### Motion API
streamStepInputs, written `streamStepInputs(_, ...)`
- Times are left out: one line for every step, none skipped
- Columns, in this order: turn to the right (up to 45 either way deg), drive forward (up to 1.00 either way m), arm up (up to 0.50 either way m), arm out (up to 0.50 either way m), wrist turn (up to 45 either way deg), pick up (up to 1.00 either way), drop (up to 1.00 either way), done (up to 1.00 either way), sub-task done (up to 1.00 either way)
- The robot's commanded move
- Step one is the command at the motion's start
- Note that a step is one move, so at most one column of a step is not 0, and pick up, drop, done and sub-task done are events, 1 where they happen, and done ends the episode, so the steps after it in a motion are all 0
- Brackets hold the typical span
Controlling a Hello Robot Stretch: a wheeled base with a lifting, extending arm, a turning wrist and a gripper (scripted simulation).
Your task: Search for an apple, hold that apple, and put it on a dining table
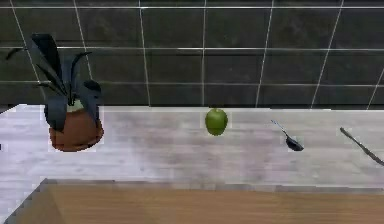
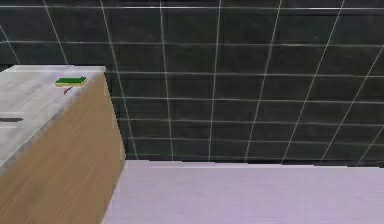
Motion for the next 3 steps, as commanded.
streamStepInputs(-45.0,0.00,0.00,0.00,0.0,0.00,0.00,0.00,0.00)
streamStepInputs(-33.0,0.00,0.00,0.00,0.0,0.00,0.00,0.00,0.00)
streamStepInputs(0.0,0.00,0.50,0.00,0.0,0.00,0.00,0.00,0.00)
